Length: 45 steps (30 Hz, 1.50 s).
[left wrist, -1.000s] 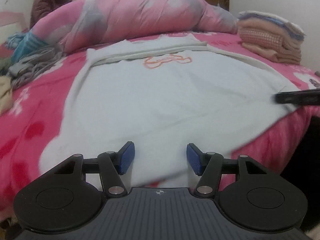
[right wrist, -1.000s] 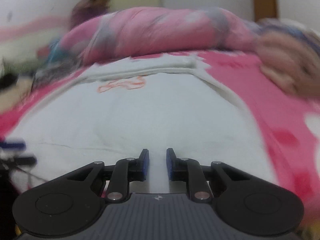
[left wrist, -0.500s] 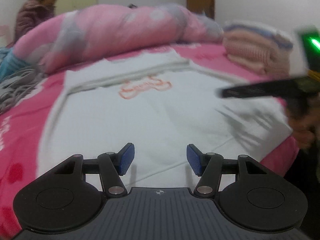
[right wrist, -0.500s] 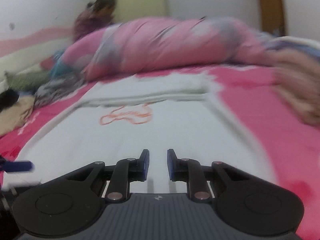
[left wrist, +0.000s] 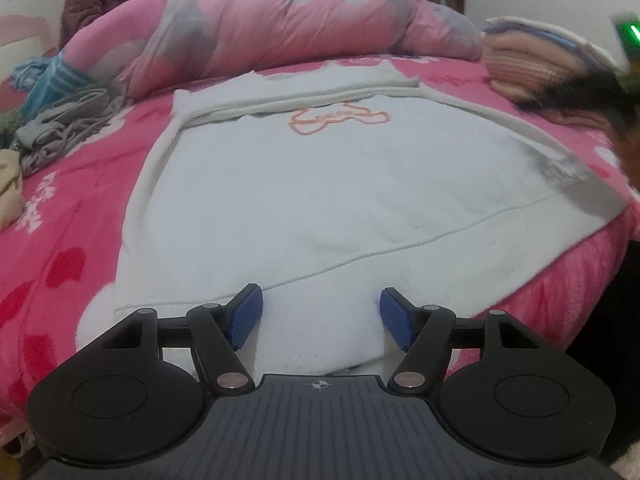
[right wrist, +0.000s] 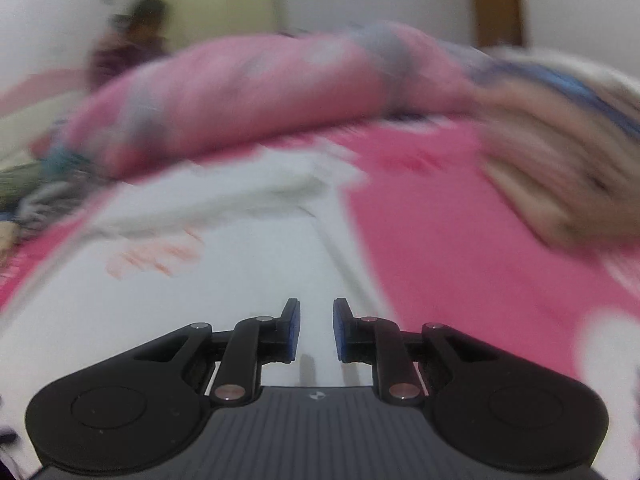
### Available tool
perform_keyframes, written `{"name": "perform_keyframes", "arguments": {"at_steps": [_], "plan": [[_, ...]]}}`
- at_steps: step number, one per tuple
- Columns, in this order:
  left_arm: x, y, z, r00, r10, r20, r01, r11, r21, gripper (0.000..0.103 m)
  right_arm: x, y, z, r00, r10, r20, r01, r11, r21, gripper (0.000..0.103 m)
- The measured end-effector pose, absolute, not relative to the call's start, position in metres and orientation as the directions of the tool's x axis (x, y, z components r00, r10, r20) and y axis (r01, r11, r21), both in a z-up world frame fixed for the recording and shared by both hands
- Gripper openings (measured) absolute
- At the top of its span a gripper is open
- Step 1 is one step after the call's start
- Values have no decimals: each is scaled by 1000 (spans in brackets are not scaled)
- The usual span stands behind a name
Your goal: Fold clothes
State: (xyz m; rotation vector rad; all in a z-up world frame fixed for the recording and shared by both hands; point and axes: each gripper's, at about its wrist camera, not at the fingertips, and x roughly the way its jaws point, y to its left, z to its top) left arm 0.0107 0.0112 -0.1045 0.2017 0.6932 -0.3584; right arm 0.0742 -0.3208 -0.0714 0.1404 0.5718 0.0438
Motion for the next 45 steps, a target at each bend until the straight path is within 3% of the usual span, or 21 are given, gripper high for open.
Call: {"name": "perform_keyframes", "arguments": {"at_steps": [2,5,6,7,9,12,18,22,24,28,34,39,45], "plan": [[9,6,-104,718,-232,-656,379,921,89,66,116,-296,-73,822,174,-542,-90,980,178,18],[7,6,-103,719,-220,-660,368,925,92,66,176,-285,-98,744,170,-647,-67,981,180,14],[7,8,-104,716,-223,-661,365,927,83,66,183,-295,-107,725,149,-672,-36,983,179,4],[8,11,-104,713,-229,-662,364,929,70,66,187,-308,-116,711,136,-690,-3,982,190,0],[9,16,-105,708,-246,-662,369,928,50,66,180,-337,-116,708,89,-700,81,975,205,0],[12,18,-105,700,-260,-665,387,921,48,66,171,-363,-103,708,-47,-705,162,982,96,0],[12,18,-106,705,-261,-660,381,924,41,66,200,-330,-78,741,109,-662,6,986,169,0],[10,17,-107,710,-252,-658,369,928,44,66,242,-296,-98,697,166,-697,-73,984,162,0],[10,18,-107,711,-256,-655,371,928,40,66,258,-298,-116,675,93,-732,-36,995,93,0],[11,21,-108,707,-270,-654,383,923,33,66,269,-327,-114,681,-142,-718,163,986,-40,0],[12,19,-108,707,-270,-654,386,922,37,66,277,-313,-110,698,126,-705,-26,988,150,0],[11,19,-109,709,-271,-651,383,923,33,66,280,-329,-112,688,-85,-721,173,984,49,0],[11,23,-110,710,-285,-644,391,920,24,66,178,-337,-81,779,125,-615,-20,985,174,0]]}}
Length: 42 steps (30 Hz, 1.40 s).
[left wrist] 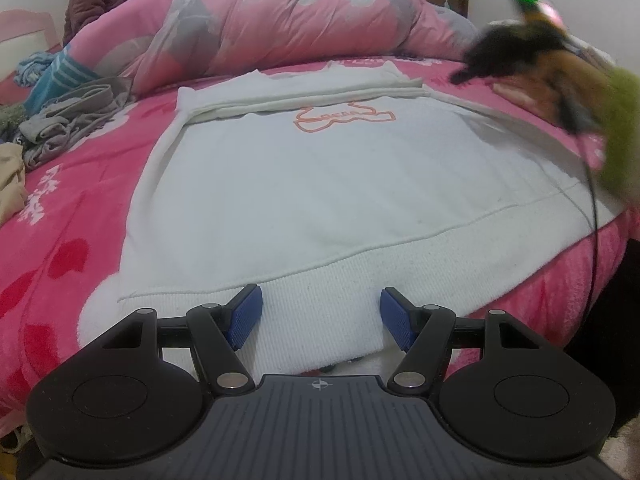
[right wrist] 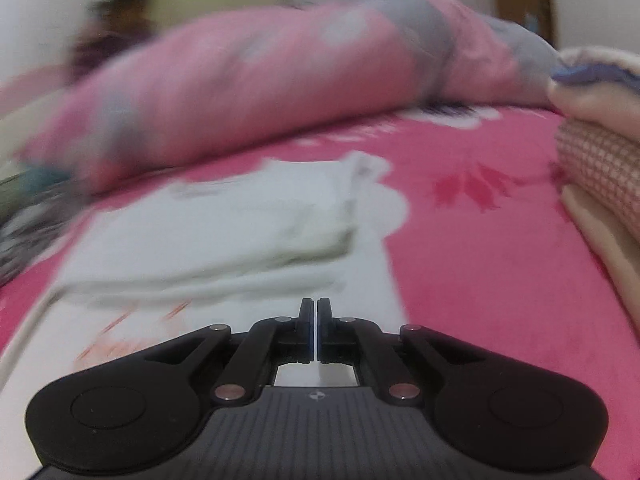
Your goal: Fold clothes
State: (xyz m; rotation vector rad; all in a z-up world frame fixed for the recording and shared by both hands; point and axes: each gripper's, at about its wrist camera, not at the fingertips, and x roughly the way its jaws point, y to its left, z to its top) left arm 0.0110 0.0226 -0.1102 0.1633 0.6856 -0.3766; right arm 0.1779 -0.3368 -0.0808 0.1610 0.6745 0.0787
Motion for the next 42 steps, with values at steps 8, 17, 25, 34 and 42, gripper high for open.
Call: {"name": "perform_keyframes", "arguments": {"at_steps": [8,17,25,34,42], "plan": [[11,21,-108,703,-277,-655,374,927,9,66,51,-386,-96,757,-70,-649,136,989,52,0],[5,18,-106,707,-225,-670,311,950,10,66,-4,-329,-113,773,23,-634,-50,998,-25,0],[-22,39,-103,708,-132,-694,198,980,16,64,-94,-396,-101,818,-54,-573,285,903,322,18],[-32,52,-73,744,-92,-661,110,994,-14,66,-130,-371,-88,872,119,-474,169,836,522,49],[-11,55,-79,684,-50,-728,20,999,-50,89,-126,-324,-87,844,230,-484,138,780,610,74]]}}
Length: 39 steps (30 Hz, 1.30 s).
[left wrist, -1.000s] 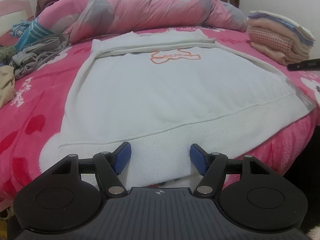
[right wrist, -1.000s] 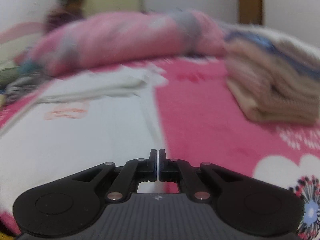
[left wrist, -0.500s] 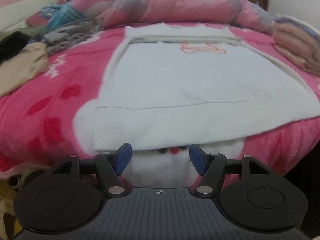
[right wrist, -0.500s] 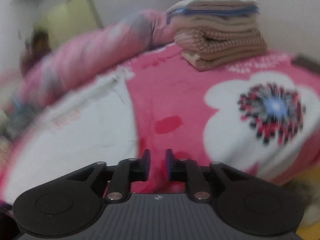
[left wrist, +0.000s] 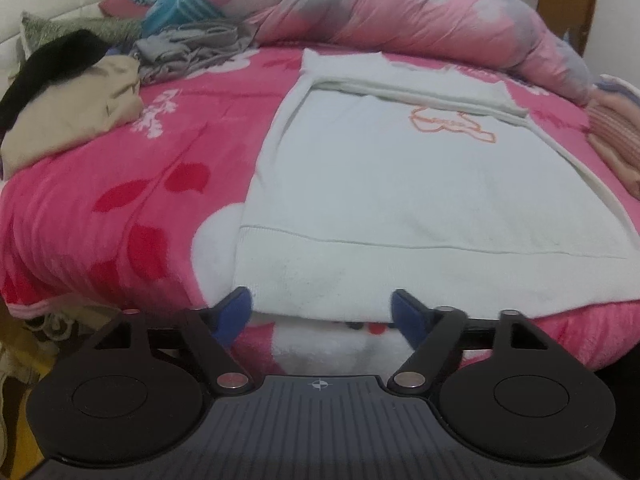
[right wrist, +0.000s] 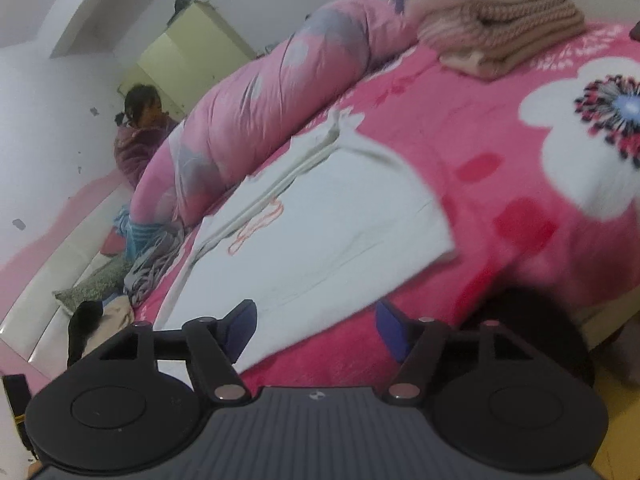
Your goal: Fold clothes
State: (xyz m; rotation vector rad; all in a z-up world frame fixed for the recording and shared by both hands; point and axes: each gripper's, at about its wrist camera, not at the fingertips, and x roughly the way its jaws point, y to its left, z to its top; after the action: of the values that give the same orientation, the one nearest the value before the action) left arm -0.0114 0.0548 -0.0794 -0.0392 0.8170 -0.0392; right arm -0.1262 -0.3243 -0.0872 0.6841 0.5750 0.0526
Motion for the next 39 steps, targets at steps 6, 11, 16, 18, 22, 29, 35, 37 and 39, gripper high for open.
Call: {"name": "perform_keyframes", "arguments": {"at_steps": [6,11,16,18,22,29,35,37,39], "plan": [[-8,52,-83,667,12,-745,-11,1000,6,97,-127,-299,-86,831,171,-529,179,819,545,96],[-5,55,-85,650,44,-758,-59,998,7,99,-123,-292,-89,809,159,-565,198,832,518,99],[-3,54,-88,634,67,-771,-70,997,29,99,-120,-286,-91,796,147,-587,213,840,500,101],[-3,53,-89,631,69,-773,-62,997,39,99,-120,-284,-92,796,145,-588,213,842,496,102],[-3,51,-91,626,77,-776,-57,997,53,99,-120,-281,-93,799,175,-576,192,832,520,103],[0,50,-93,619,97,-779,-66,995,71,99,-118,-270,-94,792,175,-585,175,852,493,103],[1,51,-97,611,111,-784,-70,994,87,99,-117,-265,-96,787,180,-591,165,861,482,103],[2,51,-97,608,112,-786,-68,994,89,99,-116,-263,-96,788,178,-590,163,863,478,103],[3,51,-98,606,111,-788,-66,994,90,99,-117,-261,-95,793,175,-584,156,868,472,103]]}}
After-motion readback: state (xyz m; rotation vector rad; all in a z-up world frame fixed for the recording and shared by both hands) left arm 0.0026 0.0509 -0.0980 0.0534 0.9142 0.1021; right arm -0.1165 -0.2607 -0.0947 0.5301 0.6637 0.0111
